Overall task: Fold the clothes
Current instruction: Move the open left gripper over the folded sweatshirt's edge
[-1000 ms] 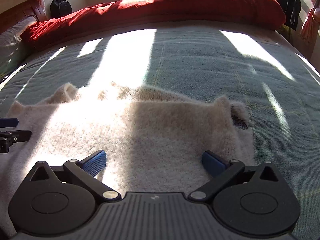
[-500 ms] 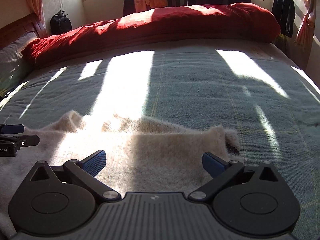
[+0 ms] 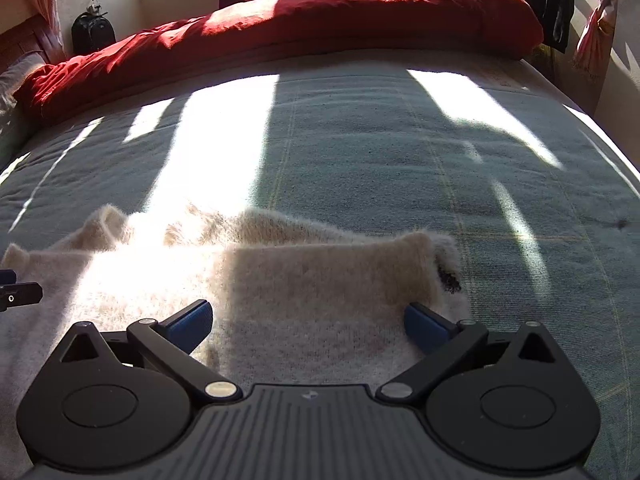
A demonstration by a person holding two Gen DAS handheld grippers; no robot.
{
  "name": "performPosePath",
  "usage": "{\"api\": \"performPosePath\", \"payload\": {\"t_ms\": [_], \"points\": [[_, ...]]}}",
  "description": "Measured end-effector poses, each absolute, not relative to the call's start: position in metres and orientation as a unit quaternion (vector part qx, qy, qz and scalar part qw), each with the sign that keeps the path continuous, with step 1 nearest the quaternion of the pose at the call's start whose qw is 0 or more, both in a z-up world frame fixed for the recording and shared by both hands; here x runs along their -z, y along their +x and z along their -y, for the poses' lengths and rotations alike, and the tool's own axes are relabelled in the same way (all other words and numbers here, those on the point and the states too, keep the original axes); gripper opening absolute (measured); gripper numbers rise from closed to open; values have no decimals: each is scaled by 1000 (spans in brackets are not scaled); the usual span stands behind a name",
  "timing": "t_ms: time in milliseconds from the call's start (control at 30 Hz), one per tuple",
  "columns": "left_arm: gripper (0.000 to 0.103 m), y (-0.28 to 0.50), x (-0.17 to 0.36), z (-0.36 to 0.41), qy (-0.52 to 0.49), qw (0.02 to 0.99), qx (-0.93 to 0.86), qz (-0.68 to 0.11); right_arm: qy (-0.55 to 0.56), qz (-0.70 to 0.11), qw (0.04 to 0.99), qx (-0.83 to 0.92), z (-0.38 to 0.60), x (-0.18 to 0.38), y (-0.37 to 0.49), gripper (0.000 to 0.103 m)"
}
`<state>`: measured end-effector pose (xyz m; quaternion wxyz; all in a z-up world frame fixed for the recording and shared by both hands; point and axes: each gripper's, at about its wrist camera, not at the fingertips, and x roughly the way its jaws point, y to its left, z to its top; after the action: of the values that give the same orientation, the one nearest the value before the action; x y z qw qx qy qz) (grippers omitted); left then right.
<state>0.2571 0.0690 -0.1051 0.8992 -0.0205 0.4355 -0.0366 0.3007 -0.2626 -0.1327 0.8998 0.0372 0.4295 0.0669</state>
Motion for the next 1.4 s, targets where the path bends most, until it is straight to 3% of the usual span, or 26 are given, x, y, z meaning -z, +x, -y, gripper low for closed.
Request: {"api": "performPosePath", "payload": {"t_ms": [333,600,933,1200,1400], "points": [[84,190,68,-32,24,895,82,-437,60,-420,904,-60,258,96,246,103],[84,144,86,-18,46,877,82,-471,72,-456,885,-64,251,110,194,103],[84,125,107,-38,17,860,59,-507,83,-480,871,-55,251,117,169,103],[86,129,87,-39,-1,876,78,-475,156,-478,860,-86,264,115,169,103],[86,129,114,-47,-6,852,65,-519,185,-497,845,-64,280,129,168,103]]}}
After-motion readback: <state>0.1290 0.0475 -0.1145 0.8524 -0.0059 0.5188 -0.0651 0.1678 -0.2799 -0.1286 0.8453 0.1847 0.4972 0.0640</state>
